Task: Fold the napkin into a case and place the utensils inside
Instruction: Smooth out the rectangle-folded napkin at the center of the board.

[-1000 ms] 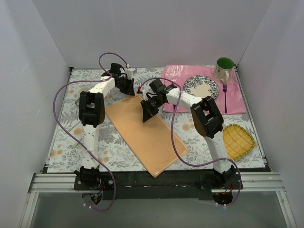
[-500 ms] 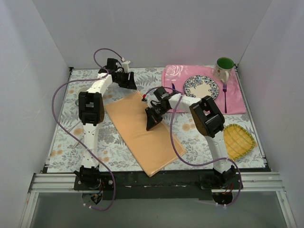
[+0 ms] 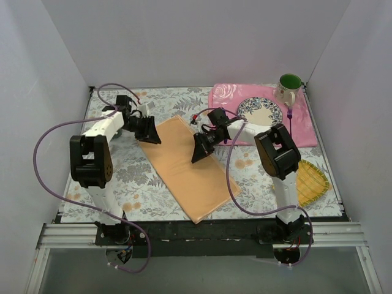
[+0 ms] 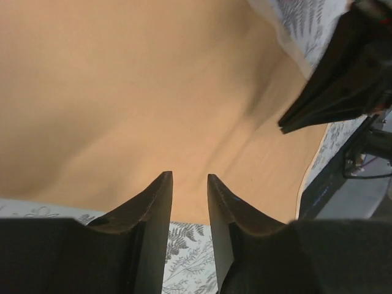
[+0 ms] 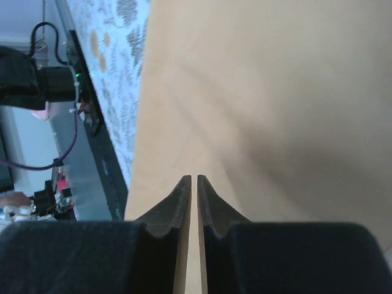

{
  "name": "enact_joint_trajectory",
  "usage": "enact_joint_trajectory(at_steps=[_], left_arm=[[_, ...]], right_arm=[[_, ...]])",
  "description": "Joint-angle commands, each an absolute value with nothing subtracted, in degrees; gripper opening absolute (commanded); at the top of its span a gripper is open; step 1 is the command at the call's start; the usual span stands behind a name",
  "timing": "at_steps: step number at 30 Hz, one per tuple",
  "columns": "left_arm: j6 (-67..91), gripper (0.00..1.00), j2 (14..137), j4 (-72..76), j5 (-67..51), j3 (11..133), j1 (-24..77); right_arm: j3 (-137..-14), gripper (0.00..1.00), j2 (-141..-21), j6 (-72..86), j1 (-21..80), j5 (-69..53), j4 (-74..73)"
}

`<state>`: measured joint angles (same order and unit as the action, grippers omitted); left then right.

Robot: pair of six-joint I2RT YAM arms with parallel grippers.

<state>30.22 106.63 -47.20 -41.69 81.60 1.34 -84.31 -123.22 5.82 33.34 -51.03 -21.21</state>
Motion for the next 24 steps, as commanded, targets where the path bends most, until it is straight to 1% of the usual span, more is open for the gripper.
enact_joint_trajectory(at_steps=[1, 6, 8, 12, 15, 17, 18, 19, 21, 22, 24], left_arm=[[31.1, 0.28, 111.2, -44.7, -41.0, 79.6, 1.4], [33.1, 0.24, 120.6, -43.2, -37.9, 85.8, 1.5], [33.7, 0.23, 123.6, -43.4, -36.7, 91.0, 1.8], [34.4, 0.22, 133.7, -45.3, -34.8, 102.0, 3.4], [36.2, 0.22, 139.2, -46.1, -35.6, 111.0, 4.4], [36.4, 0.23, 140.9, -47.9, -36.8, 117.5, 4.3], [36.4, 0.24, 140.9, -47.7, -37.5, 118.2, 4.3], [36.5, 0.33, 139.1, -46.9, -40.8, 118.2, 4.1], [38.5, 0.43, 135.2, -41.6, -45.9, 114.3, 3.4], [39.0, 0.51, 130.9, -39.2, -49.3, 112.6, 3.3], [41.6, 0.8, 127.7, -35.3, -52.4, 109.7, 2.8]], right_arm=[[-80.6, 0.17, -115.8, 4.6, 34.6, -55.7, -21.1], [-78.5, 0.17, -117.6, 2.8, 35.5, -54.0, -21.7], [-78.9, 0.17, -119.0, 2.1, 35.3, -52.7, -21.4], [-82.3, 0.17, -123.6, 0.6, 33.1, -49.3, -23.2], [-85.1, 0.17, -125.8, -1.4, 31.9, -46.3, -25.2], [-87.0, 0.17, -126.6, -2.9, 31.6, -45.6, -26.9], [-88.4, 0.17, -126.6, -3.2, 31.4, -45.7, -27.9], [-88.7, 0.17, -126.2, -3.5, 31.3, -46.1, -27.9], [-87.3, 0.18, -123.2, -2.1, 31.5, -50.2, -24.2], [-86.1, 0.22, -121.6, -0.5, 31.4, -51.8, -21.6], [-82.4, 0.28, -116.3, 7.9, 32.0, -55.3, -14.0]])
